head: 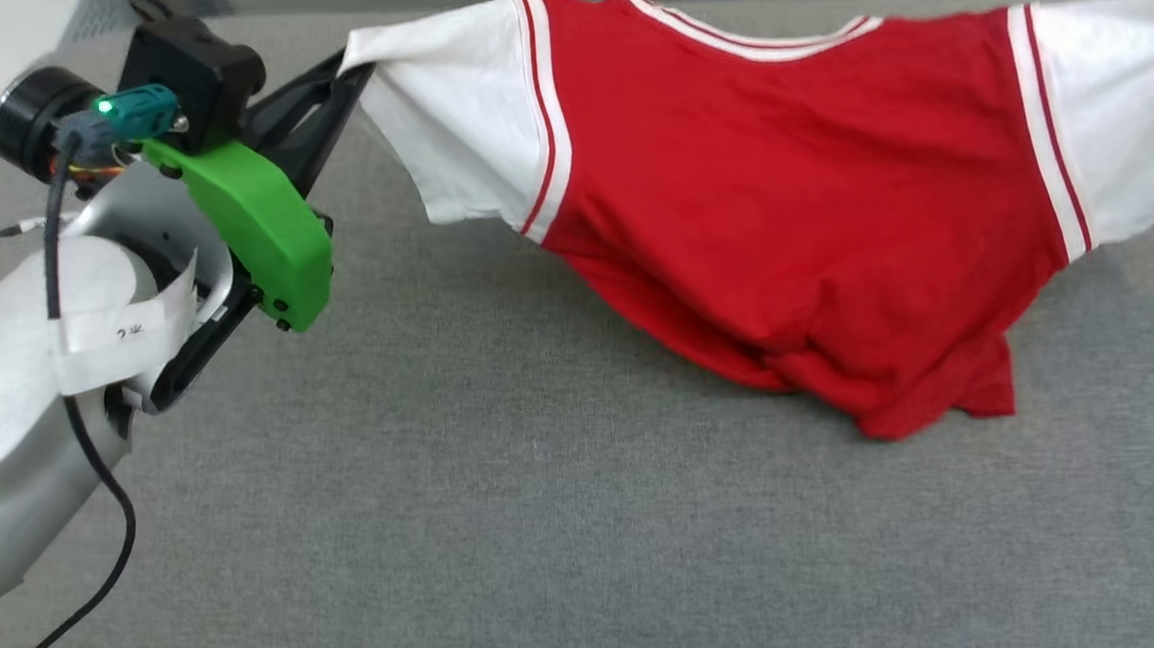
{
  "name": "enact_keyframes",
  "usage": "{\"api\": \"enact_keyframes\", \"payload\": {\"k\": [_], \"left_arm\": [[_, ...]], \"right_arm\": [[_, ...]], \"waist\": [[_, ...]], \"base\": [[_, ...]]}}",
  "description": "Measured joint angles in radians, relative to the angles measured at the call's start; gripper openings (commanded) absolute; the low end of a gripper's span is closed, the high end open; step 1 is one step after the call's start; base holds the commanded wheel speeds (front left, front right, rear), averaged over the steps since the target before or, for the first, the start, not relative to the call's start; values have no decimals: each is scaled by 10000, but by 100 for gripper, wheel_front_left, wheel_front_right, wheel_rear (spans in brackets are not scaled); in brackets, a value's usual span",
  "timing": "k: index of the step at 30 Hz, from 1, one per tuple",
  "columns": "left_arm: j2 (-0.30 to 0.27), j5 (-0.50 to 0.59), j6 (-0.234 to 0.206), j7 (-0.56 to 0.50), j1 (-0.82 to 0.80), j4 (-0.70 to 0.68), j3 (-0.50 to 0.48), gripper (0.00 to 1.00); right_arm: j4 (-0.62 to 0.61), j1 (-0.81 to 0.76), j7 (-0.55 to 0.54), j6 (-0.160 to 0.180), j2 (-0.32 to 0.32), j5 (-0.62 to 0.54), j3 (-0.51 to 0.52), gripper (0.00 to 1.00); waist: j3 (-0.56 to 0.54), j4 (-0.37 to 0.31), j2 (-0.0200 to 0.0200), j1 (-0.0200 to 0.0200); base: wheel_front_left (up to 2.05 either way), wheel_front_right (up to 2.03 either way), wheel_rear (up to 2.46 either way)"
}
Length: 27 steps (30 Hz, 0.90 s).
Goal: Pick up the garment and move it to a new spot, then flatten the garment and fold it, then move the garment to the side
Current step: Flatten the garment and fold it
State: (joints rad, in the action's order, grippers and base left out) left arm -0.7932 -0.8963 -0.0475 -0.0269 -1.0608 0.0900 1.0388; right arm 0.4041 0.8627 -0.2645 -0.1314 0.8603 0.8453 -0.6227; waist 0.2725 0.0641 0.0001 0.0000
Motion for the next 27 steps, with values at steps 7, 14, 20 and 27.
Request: {"api": "enact_keyframes", "payload": {"k": [7, 14, 20, 27], "left_arm": [[-274, 539, -282, 566, -565, -713, -562, 0], [-232, 729, -309, 539, -1695, -840, -974, 0], [-4, 974, -217, 324, -2661, -575, -1147, 0], [405, 1035, -36, 155, -3449, -167, -1271, 0]], "right_arm": [[-813, 40, 1103, 0, 535, -52, 790, 0], [-1478, 383, 1452, 0, 550, -288, 1662, 0], [-1889, 833, 1333, 0, 464, -617, 2243, 0], [-2071, 1642, 917, 0, 188, -928, 2456, 0]], "waist": [[-994, -128, 0, 0], [-1635, -294, 0, -1], [-1781, -492, 0, -1], [-1477, -528, 0, -1]], "base": [[0, 0, 0], [0, 0, 0], [0, 0, 0], [0, 0, 0]]}}
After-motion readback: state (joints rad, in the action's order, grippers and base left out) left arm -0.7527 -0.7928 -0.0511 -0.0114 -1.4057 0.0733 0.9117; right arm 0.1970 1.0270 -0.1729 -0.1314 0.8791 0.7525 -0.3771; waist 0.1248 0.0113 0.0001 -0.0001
